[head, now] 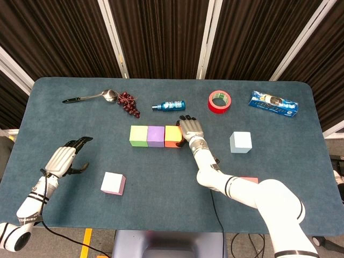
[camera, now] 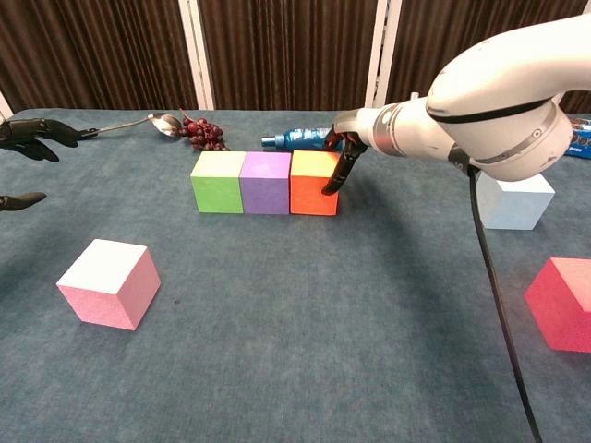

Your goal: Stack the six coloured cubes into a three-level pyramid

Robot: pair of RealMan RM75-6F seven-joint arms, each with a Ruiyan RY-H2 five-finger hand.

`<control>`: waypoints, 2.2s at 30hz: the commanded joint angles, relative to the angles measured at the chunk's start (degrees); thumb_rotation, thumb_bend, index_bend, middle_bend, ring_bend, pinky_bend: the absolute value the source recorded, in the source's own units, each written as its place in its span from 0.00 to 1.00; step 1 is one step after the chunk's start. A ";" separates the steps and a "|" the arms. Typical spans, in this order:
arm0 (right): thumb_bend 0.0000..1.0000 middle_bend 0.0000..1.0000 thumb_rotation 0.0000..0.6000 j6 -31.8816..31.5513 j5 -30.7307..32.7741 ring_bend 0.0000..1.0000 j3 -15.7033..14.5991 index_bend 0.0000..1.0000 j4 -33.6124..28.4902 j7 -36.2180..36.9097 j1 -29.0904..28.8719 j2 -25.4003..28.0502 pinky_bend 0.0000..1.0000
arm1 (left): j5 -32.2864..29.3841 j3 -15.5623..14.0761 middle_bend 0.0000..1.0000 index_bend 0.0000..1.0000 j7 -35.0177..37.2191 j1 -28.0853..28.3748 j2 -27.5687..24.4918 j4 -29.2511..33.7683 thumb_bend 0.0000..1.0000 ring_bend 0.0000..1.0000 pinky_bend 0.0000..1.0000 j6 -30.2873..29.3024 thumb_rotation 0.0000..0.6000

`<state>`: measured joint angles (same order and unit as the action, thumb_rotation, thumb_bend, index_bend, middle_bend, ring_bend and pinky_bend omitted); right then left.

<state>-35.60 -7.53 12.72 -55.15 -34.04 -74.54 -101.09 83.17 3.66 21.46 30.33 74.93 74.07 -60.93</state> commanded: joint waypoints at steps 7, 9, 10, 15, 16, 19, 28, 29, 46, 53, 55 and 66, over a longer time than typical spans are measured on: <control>0.34 0.18 1.00 0.47 0.14 0.08 0.56 0.51 0.79 -0.23 -0.05 -0.47 0.22 | 0.20 -0.14 0.09 0.12 0.49 -0.08 -0.02 -0.18 0.39 0.18 0.17 0.06 1.00; 0.34 0.18 1.00 0.59 0.28 0.08 0.61 0.50 1.13 -0.41 -0.15 -0.72 0.22 | 0.16 -0.14 0.09 0.12 0.54 -0.05 0.10 -0.28 0.39 0.18 0.17 0.18 1.00; 0.34 0.18 1.00 0.65 0.32 0.08 0.59 0.50 1.25 -0.52 -0.17 -0.83 0.22 | 0.15 -0.15 0.09 0.12 0.56 -0.04 0.15 -0.33 0.39 0.18 0.17 0.24 1.00; 0.34 0.18 1.00 0.79 0.50 0.08 0.61 0.50 1.59 -0.95 -0.28 -1.22 0.22 | 0.20 -0.21 0.09 0.12 0.90 -0.03 0.31 -0.61 0.39 0.18 0.17 0.39 1.00; 0.34 0.18 1.00 0.77 0.57 0.08 0.63 0.50 1.61 -1.01 -0.28 -1.25 0.22 | 0.25 -0.21 0.09 0.12 0.95 -0.05 0.29 -0.59 0.39 0.18 0.17 0.32 1.00; 0.34 0.18 1.00 0.71 0.61 0.09 0.76 0.50 1.61 -1.12 -0.24 -1.25 0.22 | 0.33 -0.21 0.09 0.12 1.15 0.01 0.39 -0.81 0.39 0.18 0.17 0.37 1.00; 0.34 0.18 1.00 0.58 0.72 0.09 0.63 0.49 1.62 -1.70 -0.08 -1.44 0.20 | 0.48 -0.36 0.09 0.12 1.57 -0.07 0.56 -1.13 0.39 0.18 0.17 0.40 1.00; 0.34 0.18 1.00 0.62 0.77 0.09 0.63 0.49 1.62 -1.75 -0.05 -1.44 0.19 | 0.51 -0.39 0.09 0.12 1.58 -0.06 0.59 -1.18 0.39 0.18 0.17 0.42 1.00; 0.34 0.18 1.00 0.14 0.33 0.09 1.32 0.51 0.60 -1.62 0.32 -0.68 0.18 | 0.82 -0.42 0.09 0.12 2.40 0.24 1.24 -2.06 0.39 0.18 0.17 0.64 1.00; 0.34 0.18 1.00 0.10 0.39 0.09 1.50 0.51 0.40 -1.61 0.45 -0.48 0.18 | 0.73 -0.40 0.09 0.11 2.34 0.23 1.19 -2.01 0.39 0.18 0.16 0.64 1.00; 0.34 0.18 1.00 0.26 0.48 0.09 1.50 0.51 0.51 -1.69 0.37 -0.62 0.18 | 0.75 -0.46 0.09 0.11 2.30 0.17 1.17 -1.94 0.39 0.18 0.16 0.60 1.00; 0.34 0.18 1.00 0.75 0.67 0.09 1.64 0.51 1.37 -1.79 -0.06 -1.31 0.18 | 0.59 -0.51 0.09 0.11 2.47 0.14 1.24 -2.17 0.39 0.18 0.16 0.81 1.00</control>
<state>-34.86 -6.85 14.35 -53.78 -35.83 -74.59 -102.39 83.76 3.16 23.94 30.48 76.17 71.90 -60.12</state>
